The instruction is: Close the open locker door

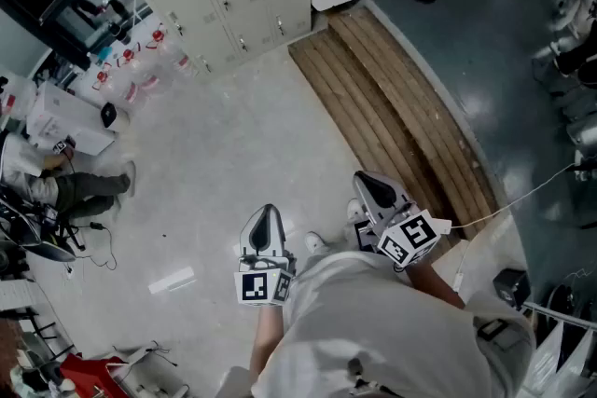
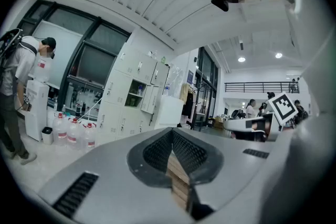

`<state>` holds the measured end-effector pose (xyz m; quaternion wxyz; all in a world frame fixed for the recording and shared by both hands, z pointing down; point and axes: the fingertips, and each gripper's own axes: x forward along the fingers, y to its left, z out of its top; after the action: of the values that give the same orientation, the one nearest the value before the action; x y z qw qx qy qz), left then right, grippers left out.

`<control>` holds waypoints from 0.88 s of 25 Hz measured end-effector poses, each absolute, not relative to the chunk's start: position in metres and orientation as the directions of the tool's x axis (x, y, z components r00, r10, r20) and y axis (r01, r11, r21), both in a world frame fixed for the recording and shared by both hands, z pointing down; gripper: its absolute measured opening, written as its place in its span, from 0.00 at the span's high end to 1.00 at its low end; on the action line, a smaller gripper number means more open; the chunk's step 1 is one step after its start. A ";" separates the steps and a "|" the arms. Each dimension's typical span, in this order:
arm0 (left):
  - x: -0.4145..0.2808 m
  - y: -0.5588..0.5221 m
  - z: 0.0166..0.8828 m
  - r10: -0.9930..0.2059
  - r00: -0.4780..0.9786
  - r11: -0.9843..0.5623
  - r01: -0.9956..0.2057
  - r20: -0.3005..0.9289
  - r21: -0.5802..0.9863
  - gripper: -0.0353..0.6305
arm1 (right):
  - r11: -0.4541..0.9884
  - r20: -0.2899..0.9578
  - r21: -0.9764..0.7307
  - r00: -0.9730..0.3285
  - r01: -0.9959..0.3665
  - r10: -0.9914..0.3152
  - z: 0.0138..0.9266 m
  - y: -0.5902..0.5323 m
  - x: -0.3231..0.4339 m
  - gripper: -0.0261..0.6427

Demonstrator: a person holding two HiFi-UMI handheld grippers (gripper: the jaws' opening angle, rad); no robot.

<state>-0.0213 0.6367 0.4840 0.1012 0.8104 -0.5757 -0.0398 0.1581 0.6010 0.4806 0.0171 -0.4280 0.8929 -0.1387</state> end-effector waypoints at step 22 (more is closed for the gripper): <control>0.092 0.655 0.472 -0.936 0.349 -0.335 -0.919 0.035 0.211 0.94 | 0.700 0.093 -0.201 -0.724 -0.686 -0.683 0.478 0.623 0.216 0.92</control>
<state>0.0921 0.6545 0.4723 0.0969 0.8156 -0.5686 -0.0463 0.2158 0.6227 0.4776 -0.0056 -0.3711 0.9219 -0.1111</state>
